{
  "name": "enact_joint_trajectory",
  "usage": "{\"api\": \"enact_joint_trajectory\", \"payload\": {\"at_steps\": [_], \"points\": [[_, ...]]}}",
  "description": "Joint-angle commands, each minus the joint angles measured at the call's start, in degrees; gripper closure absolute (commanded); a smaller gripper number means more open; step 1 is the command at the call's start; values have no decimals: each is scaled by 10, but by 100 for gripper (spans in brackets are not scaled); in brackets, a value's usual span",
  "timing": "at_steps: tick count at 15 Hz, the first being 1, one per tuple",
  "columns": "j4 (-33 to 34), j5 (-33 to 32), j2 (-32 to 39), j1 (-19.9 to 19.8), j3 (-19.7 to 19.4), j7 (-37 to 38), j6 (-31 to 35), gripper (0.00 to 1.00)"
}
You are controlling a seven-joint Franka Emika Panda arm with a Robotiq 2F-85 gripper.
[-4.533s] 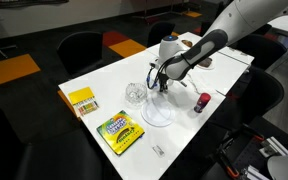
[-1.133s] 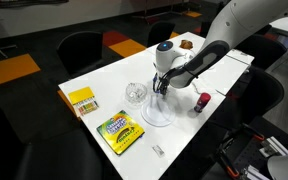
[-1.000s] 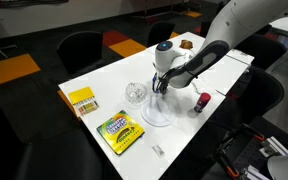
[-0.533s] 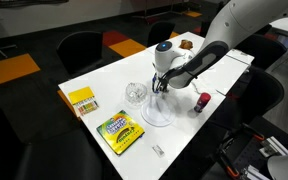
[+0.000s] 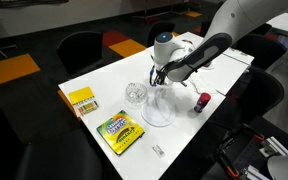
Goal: Take the lid of the glass container, put some candy in it and put the lid back on
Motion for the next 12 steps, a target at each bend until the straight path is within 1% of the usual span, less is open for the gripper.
{"api": "enact_joint_trajectory", "payload": {"at_steps": [1, 4, 6, 9, 10, 12], "points": [[-11, -3, -47, -13, 23, -46, -4, 99], [-10, 17, -62, -40, 68, -119, 19, 99], [-4, 22, -60, -54, 93, -166, 42, 99], [9, 82, -37, -108, 164, -272, 81, 99], [13, 108, -28, -128, 191, -309, 83, 99], [29, 157, -3, -164, 242, -376, 67, 99]]}}
